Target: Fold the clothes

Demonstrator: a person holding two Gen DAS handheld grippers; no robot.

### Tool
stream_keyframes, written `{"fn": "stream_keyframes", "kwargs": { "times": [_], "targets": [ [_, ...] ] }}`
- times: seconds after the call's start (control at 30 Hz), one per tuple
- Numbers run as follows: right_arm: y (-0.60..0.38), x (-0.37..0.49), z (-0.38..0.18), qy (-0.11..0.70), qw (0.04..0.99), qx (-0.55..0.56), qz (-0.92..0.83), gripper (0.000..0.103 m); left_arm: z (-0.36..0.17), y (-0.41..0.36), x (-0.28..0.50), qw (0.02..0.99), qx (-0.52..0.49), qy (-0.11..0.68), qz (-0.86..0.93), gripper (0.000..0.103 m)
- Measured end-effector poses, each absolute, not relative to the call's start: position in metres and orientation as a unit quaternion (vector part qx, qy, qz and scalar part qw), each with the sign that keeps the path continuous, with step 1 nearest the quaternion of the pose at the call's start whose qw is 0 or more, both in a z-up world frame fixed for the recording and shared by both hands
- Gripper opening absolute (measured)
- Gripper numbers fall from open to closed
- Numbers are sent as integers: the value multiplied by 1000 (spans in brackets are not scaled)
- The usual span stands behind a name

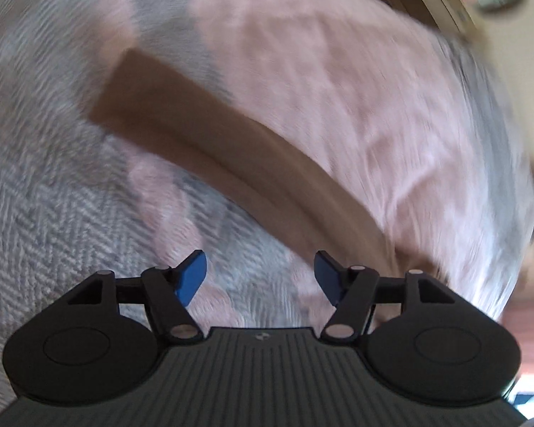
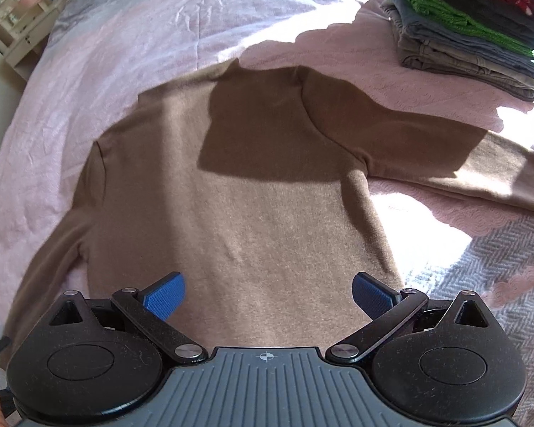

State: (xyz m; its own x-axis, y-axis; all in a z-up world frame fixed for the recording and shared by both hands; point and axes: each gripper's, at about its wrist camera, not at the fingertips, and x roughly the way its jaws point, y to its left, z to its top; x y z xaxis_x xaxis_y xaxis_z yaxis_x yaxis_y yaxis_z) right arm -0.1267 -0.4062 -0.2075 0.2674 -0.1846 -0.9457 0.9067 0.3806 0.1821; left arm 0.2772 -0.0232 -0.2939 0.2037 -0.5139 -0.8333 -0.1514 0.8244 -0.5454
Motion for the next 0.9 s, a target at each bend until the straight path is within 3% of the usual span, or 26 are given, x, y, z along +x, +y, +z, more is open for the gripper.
{"fn": "stream_keyframes", "kwargs": {
  "times": [0.03,0.1,0.33,0.37,0.4,0.43,0.53,0.73,0.9],
  "targets": [
    [-405,-126,-213,463,689,396,-392,102,-301,-13,279,723,-299,612,-111,54],
    [-405,-125,-223,466,689,401,-385,102,-313,4,283,714,-355,597,-88,39],
    [-401,-120,-259,493,686,390,-366,102,-345,27,292,714,-439,544,-38,31],
    [-401,-121,-263,495,686,390,-363,102,-346,25,293,719,-437,539,-38,21],
    [-404,-125,-262,492,687,391,-365,102,-346,23,294,725,-432,535,-39,4],
    [-406,-129,-262,490,688,391,-366,102,-345,19,296,733,-425,529,-42,1],
    [-414,-141,-260,482,691,392,-370,102,-321,5,298,777,-392,489,-66,1],
    [-430,-165,-258,467,696,394,-378,102,-217,-64,286,863,-286,350,-224,1],
    [-448,-192,-251,439,691,407,-405,102,-141,-174,226,811,-219,283,-462,1]
  ]
}}
